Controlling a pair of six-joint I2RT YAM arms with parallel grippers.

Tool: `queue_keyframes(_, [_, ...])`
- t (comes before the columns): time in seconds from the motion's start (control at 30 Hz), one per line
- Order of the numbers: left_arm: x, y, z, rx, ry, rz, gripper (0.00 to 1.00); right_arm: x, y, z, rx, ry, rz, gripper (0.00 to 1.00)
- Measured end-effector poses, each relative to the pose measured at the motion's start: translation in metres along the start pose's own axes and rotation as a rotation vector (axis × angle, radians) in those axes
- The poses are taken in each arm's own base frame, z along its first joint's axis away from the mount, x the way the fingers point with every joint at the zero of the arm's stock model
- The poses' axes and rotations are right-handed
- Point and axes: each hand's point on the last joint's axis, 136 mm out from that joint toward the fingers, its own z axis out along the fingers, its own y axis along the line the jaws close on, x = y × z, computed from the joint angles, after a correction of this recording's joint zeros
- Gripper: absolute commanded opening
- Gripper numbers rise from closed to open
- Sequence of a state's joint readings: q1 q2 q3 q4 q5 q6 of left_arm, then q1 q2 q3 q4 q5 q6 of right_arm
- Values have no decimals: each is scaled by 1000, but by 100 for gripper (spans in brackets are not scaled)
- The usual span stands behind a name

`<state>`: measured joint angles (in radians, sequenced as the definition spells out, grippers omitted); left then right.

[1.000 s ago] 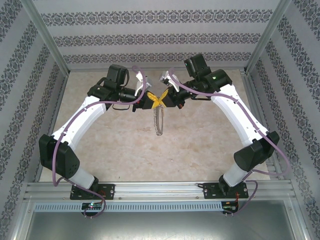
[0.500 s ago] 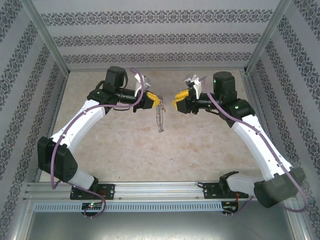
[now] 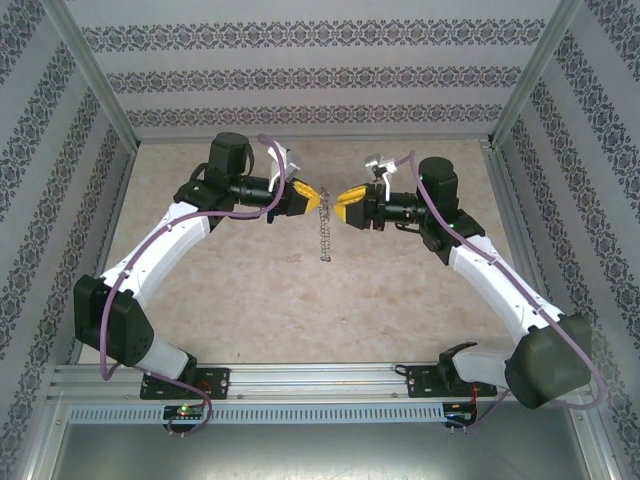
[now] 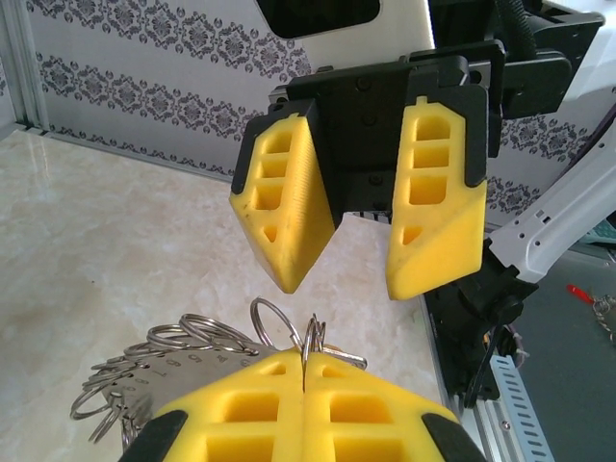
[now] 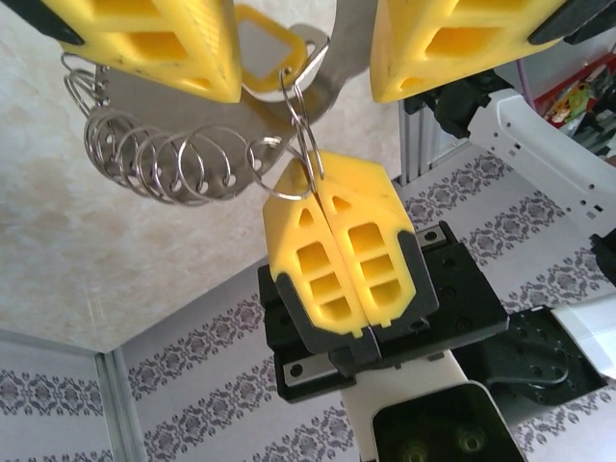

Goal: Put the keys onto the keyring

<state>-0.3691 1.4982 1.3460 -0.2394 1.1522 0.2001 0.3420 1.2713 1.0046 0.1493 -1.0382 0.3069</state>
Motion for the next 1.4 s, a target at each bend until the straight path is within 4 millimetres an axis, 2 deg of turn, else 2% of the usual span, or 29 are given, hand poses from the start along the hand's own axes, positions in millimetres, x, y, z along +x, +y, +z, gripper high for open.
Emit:
queue_keyframes(0.2, [2,-1,1,8,-2,-14,0,-3,-1,2,-16,-16,-3,32])
queue_keyframes(0.37, [-1,-1,1,12,-11,-8,0,2,-6,5,-22,-8,11,31])
queue_keyframes(0.47, [-3,-2,1,16,-15,-5,0,8,-9,6,-20,0,25,27])
queue_keyframes(0.57, [-4,-2,1,18,-18,-4,0,11,-13,7,-21,7,36,17])
queue_keyframes(0.67, [-4,-2,1,17,-20,-5,0,13,-13,8,-29,11,44,1])
queue_keyframes(0.7, [-4,-2,1,17,-20,-7,0,14,-12,8,-33,11,43,0])
queue_keyframes(1.07, [-6,-2,2,17,-28,-16,0,25,-7,13,-73,37,55,0])
queue_keyframes(1.23, [-5,-2,2,18,-31,-20,0,44,-2,23,-115,101,86,0])
queue_keyframes(1.27, [-6,-2,2,17,-33,-16,0,48,-3,24,-117,113,94,2])
queue_keyframes(1.33, [-7,-1,2,17,-37,-10,0,55,-4,26,-118,138,115,17])
queue_keyframes(1.4, [-8,-2,3,18,-37,-7,0,60,-6,25,-110,152,128,24])
